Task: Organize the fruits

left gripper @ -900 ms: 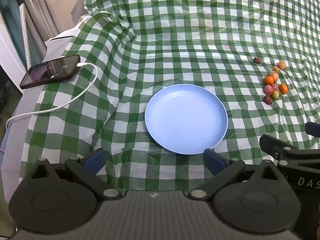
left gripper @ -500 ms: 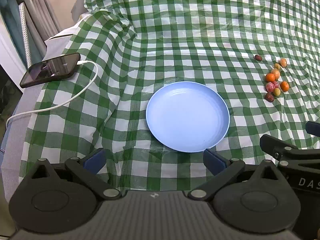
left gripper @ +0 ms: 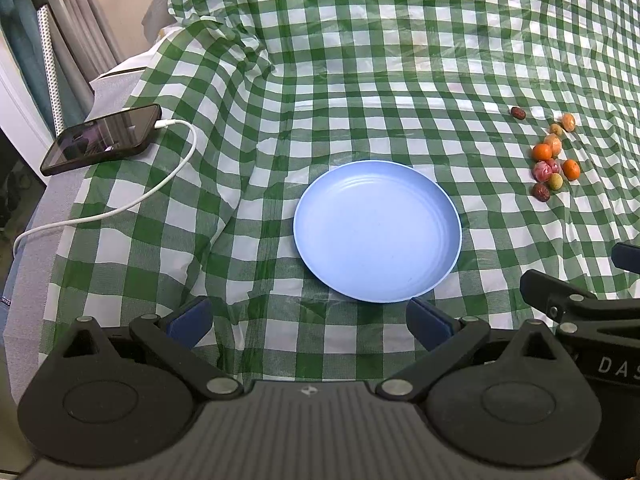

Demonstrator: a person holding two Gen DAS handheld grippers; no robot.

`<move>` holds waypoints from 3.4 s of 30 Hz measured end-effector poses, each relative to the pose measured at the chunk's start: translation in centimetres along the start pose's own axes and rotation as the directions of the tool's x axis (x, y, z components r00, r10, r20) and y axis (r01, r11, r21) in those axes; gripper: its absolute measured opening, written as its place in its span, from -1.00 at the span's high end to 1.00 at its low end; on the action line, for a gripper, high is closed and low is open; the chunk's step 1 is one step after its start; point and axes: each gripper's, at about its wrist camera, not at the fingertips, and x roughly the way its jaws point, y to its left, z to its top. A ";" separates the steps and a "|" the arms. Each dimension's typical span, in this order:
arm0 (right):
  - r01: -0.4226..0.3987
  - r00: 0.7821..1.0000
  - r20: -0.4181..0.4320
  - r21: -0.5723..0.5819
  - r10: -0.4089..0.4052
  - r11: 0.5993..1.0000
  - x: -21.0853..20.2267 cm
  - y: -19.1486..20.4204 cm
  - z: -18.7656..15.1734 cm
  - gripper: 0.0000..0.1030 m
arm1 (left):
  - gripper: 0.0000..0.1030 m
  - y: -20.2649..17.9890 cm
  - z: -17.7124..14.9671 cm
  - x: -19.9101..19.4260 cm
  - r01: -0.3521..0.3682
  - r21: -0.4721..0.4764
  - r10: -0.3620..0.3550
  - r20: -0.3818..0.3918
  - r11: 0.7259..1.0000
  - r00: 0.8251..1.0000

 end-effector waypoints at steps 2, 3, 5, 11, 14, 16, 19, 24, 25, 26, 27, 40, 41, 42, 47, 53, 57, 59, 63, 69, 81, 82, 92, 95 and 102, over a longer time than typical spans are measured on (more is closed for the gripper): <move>0.000 1.000 0.000 0.001 0.000 1.000 0.0 0.0 0.0 -0.99 | -0.99 0.0 0.0 0.0 0.000 0.000 0.000 0.000 1.000 1.000; 0.001 1.000 -0.001 0.000 -0.001 1.000 0.0 0.0 0.0 -0.99 | -0.99 0.0 0.0 0.0 -0.001 0.001 0.001 0.000 1.000 1.000; 0.006 1.000 -0.002 -0.005 -0.006 1.000 0.1 0.0 0.0 -0.99 | -0.99 0.1 0.0 0.1 -0.002 0.003 0.002 -0.001 1.000 1.000; 0.000 1.000 -0.008 -0.003 0.000 1.000 0.2 -0.1 0.0 -0.99 | -0.99 0.2 0.0 0.1 -0.002 0.003 0.002 -0.001 1.000 1.000; 0.003 1.000 -0.007 -0.002 -0.003 1.000 0.2 0.0 -0.1 -0.99 | -0.99 0.2 0.0 0.2 -0.003 0.004 0.003 -0.002 1.000 1.000; 0.006 1.000 -0.009 -0.006 -0.007 1.000 0.2 0.0 -0.1 -0.99 | -0.99 0.3 0.0 0.2 -0.003 0.005 0.004 -0.003 1.000 1.000; 0.000 1.000 -0.004 -0.001 0.000 1.000 0.2 0.0 -0.1 -0.99 | -0.99 0.3 0.0 0.2 -0.004 0.005 0.004 -0.003 1.000 1.000; 0.007 1.000 -0.009 -0.006 -0.007 1.000 0.2 0.0 -0.1 -0.99 | -0.99 0.3 0.0 0.2 -0.005 0.006 0.005 -0.003 1.000 1.000; 0.005 1.000 -0.006 -0.006 -0.005 1.000 0.2 0.0 -0.1 -0.99 | -0.99 0.4 0.0 0.3 -0.005 0.005 0.005 -0.004 1.000 1.000; 0.006 1.000 -0.007 -0.006 -0.006 1.000 0.2 0.0 -0.1 -0.99 | -0.99 0.3 0.0 0.2 -0.004 0.005 0.005 -0.003 1.000 1.000; 0.003 1.000 -0.003 -0.003 -0.003 1.000 0.2 -0.1 -0.1 -0.99 | -0.99 0.3 0.0 0.2 -0.005 0.005 0.005 -0.003 1.000 1.000; 0.007 0.997 -0.079 -0.018 -0.008 1.000 0.8 0.3 -0.2 -0.99 | -0.99 0.2 -0.1 0.6 -0.021 0.003 0.021 -0.022 1.000 1.000; 0.004 0.997 -0.078 -0.017 -0.005 1.000 0.9 0.3 -0.2 -0.99 | -0.99 0.2 0.0 0.6 -0.024 0.004 0.024 -0.026 1.000 0.999; 0.002 0.997 -0.074 -0.017 -0.003 1.000 1.0 0.2 -0.2 -0.99 | -0.99 0.2 0.0 0.7 -0.028 0.006 0.028 -0.028 1.000 0.999; -0.014 0.998 -0.064 -0.009 0.014 1.000 1.8 -0.2 -0.2 -0.99 | -0.99 0.0 0.2 1.3 -0.044 0.017 0.045 -0.046 0.999 0.998; 0.006 1.000 -0.028 0.055 -0.005 0.998 3.5 -2.3 -0.2 -0.99 | -0.99 -0.6 0.7 2.4 -0.045 0.040 0.048 -0.063 0.998 0.997; 0.151 0.986 0.049 0.132 -0.158 0.980 4.9 -5.9 -0.5 -0.99 | -0.99 -2.2 1.6 3.1 -0.022 0.067 0.025 -0.050 0.997 0.998; 0.242 0.962 0.088 0.163 -0.258 0.957 5.9 -8.6 -0.7 -0.99 | -0.99 -3.5 2.4 3.7 0.010 0.088 -0.005 -0.053 0.996 0.999; 0.361 0.910 0.129 0.217 -0.394 0.907 8.3 -14.9 -0.6 -0.99 | -0.99 -6.8 4.6 5.3 0.086 0.134 -0.078 -0.067 0.987 0.995; 0.366 0.911 0.104 0.246 -0.400 0.897 14.9 -23.0 0.6 -0.99 | -0.99 -14.6 8.1 9.3 0.164 0.245 -0.152 -0.070 0.955 0.986; 0.154 0.967 0.190 0.107 -0.172 0.982 23.4 -26.7 2.7 0.24 | -0.94 -27.3 11.4 19.1 0.300 0.347 -0.267 -0.140 0.888 0.953; 0.136 0.969 0.192 0.116 -0.157 0.984 23.9 -27.1 3.3 0.28 | -0.92 -27.9 11.4 19.4 0.300 0.356 -0.269 -0.136 0.885 0.954; 0.289 0.927 0.154 0.285 -0.341 0.914 24.2 -31.6 3.0 0.28 | -0.23 -30.6 12.0 21.5 0.349 0.349 -0.332 -0.111 0.869 0.937; 0.299 0.925 0.154 0.267 -0.347 0.916 24.7 -31.1 3.0 0.28 | 0.32 -30.9 12.1 20.9 0.369 0.393 -0.360 -0.099 0.842 0.928; 0.347 0.883 0.210 0.308 -0.419 0.886 21.6 -31.0 2.2 0.30 | 0.32 -27.8 12.3 16.5 0.304 0.388 -0.321 -0.022 0.870 0.947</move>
